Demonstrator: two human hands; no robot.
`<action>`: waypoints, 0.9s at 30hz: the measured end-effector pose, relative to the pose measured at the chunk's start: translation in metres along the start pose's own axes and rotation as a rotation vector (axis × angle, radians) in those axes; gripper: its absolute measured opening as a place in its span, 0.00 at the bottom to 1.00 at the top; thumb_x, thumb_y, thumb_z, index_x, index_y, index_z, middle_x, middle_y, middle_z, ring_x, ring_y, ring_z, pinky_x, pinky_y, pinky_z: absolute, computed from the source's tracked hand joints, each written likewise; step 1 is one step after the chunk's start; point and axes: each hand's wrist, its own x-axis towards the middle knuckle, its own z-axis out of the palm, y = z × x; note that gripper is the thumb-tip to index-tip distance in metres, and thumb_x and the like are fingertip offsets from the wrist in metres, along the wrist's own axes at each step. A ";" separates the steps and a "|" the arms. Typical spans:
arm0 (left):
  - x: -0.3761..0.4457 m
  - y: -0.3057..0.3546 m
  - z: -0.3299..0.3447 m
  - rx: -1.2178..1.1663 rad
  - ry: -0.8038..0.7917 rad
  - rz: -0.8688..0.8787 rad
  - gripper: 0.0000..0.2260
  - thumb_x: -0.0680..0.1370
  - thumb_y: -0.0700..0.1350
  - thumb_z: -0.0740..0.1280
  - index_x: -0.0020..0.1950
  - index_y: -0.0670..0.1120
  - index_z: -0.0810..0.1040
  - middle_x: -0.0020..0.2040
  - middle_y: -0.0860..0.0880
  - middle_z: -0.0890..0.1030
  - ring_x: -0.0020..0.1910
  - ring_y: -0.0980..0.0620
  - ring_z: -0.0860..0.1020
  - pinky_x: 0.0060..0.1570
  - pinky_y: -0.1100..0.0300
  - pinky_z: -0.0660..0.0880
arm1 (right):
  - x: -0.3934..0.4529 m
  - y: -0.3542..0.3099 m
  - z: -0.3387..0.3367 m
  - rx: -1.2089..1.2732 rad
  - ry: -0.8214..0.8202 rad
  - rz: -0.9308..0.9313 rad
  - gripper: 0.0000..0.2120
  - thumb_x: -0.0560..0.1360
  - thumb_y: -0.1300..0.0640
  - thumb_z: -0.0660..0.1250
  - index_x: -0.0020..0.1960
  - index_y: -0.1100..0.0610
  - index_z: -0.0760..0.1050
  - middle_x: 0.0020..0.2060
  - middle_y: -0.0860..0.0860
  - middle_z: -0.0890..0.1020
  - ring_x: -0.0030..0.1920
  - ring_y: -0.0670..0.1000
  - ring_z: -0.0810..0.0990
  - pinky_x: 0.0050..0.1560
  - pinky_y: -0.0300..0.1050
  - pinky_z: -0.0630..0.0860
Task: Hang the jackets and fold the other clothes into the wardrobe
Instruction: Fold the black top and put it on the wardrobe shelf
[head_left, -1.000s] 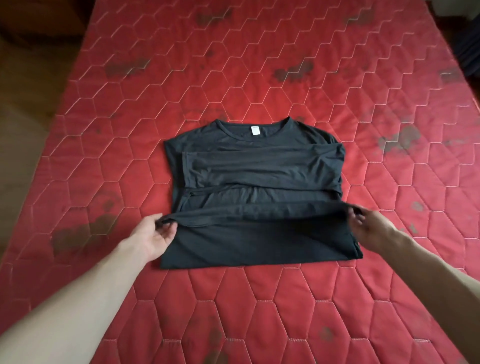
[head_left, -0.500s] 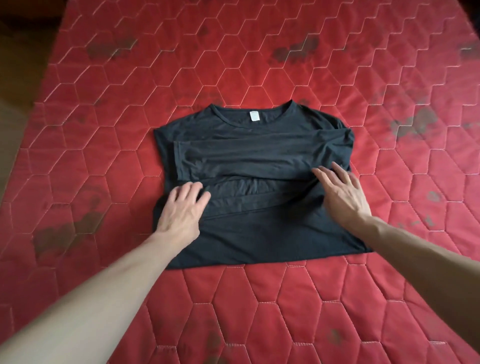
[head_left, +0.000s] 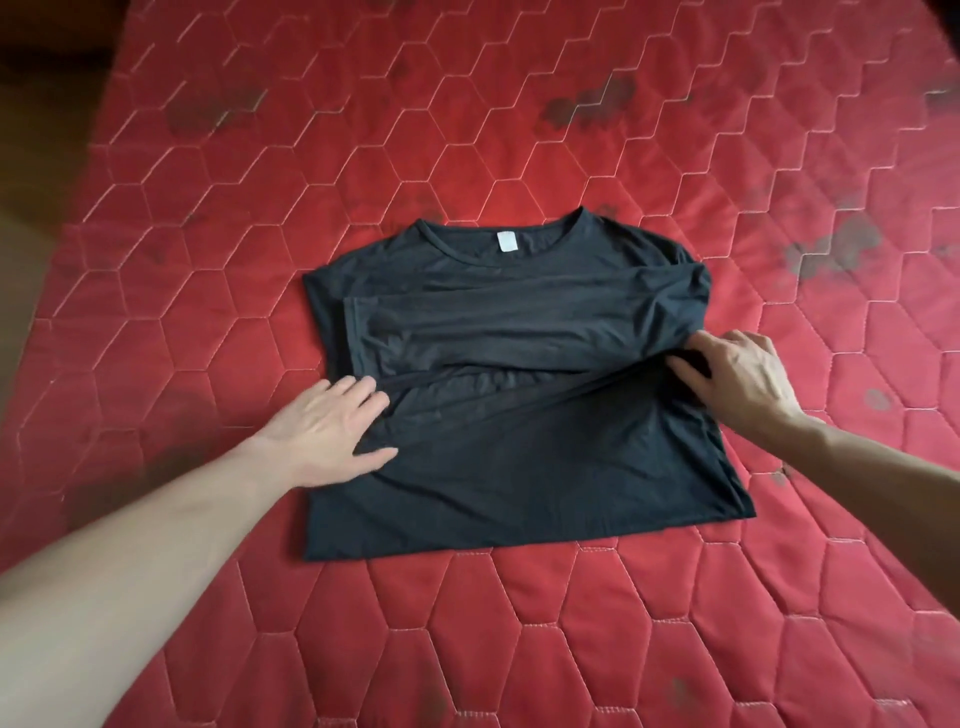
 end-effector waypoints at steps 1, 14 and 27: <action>-0.001 0.001 0.002 0.092 0.040 0.073 0.22 0.79 0.60 0.67 0.63 0.45 0.77 0.52 0.48 0.79 0.51 0.46 0.78 0.50 0.51 0.75 | 0.001 0.001 0.000 0.018 -0.013 0.036 0.13 0.81 0.50 0.70 0.50 0.61 0.78 0.40 0.62 0.83 0.47 0.66 0.81 0.52 0.57 0.71; 0.014 -0.003 -0.001 -0.218 0.104 -0.634 0.05 0.83 0.44 0.60 0.52 0.44 0.73 0.50 0.43 0.81 0.55 0.39 0.78 0.58 0.43 0.72 | -0.001 -0.009 0.018 -0.111 0.024 0.246 0.13 0.83 0.54 0.64 0.60 0.63 0.75 0.58 0.64 0.78 0.61 0.66 0.73 0.66 0.62 0.64; -0.006 0.004 0.018 -0.139 0.016 -0.273 0.09 0.79 0.43 0.66 0.59 0.46 0.75 0.49 0.48 0.81 0.50 0.43 0.79 0.49 0.50 0.72 | -0.012 -0.013 0.029 -0.246 0.036 -0.047 0.11 0.77 0.61 0.72 0.56 0.63 0.76 0.50 0.63 0.79 0.56 0.68 0.76 0.65 0.65 0.68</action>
